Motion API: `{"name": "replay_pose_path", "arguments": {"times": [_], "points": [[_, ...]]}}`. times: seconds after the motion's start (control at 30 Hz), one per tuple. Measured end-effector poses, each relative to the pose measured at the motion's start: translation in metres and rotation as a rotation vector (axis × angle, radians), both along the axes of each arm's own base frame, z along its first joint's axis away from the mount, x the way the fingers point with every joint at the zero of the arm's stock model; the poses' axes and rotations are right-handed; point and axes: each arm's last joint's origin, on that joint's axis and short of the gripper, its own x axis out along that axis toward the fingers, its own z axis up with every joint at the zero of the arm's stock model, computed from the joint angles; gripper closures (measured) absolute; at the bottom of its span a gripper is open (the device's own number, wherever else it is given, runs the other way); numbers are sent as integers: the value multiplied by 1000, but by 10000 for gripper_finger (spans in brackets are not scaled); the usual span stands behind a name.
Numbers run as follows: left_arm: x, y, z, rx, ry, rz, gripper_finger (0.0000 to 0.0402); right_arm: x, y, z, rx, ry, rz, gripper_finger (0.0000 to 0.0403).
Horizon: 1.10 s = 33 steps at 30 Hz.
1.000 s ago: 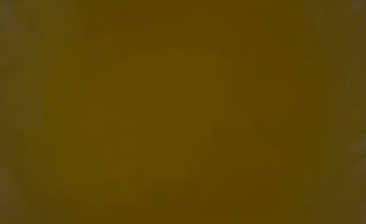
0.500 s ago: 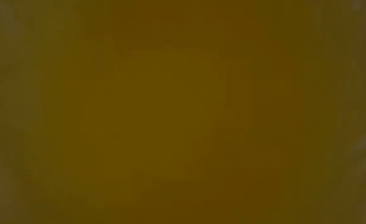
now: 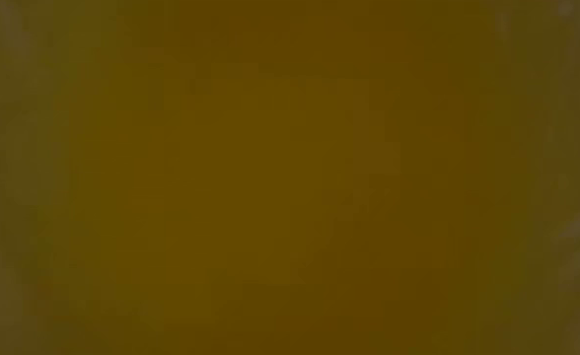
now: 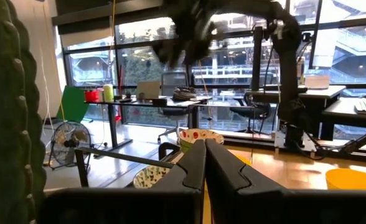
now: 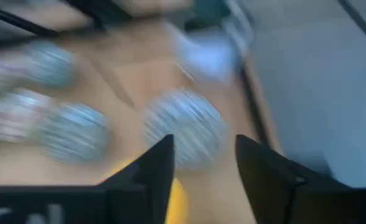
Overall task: Pick & Place Mini bowls
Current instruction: Stack the blue printed bowl on top of the blue printed bowl on the shelf
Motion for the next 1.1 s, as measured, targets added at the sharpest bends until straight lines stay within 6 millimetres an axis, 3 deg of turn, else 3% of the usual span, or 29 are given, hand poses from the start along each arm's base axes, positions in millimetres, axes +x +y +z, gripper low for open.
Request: {"name": "replay_pose_path", "arguments": {"times": [0.17, 0.33, 0.43, 0.53, 0.73, 0.9, 1.1], "points": [[0, 0, -1, -3, 8, 0, 396, -14, 71, 46, -9, -192, 330, 313], [1, 1, -7, -26, 67, 27, 399, -57, 140, 57, -61, -288, 586, 368], [1, 2, -10, -41, 101, 57, 399, -82, 171, 38, -92, -331, 652, 393], [0, 2, -11, -51, 108, 69, 397, -100, 190, 2, -74, -375, 663, 397], [0, 2, -10, -56, 93, 68, 394, -121, 204, -63, -47, -556, 413, 394], [0, 2, -10, -53, 85, 66, 398, -137, 209, -87, -61, -770, 404, 394], [0, 2, -9, -53, 83, 66, 394, -141, 211, -110, -41, -795, 403, 393]]}}
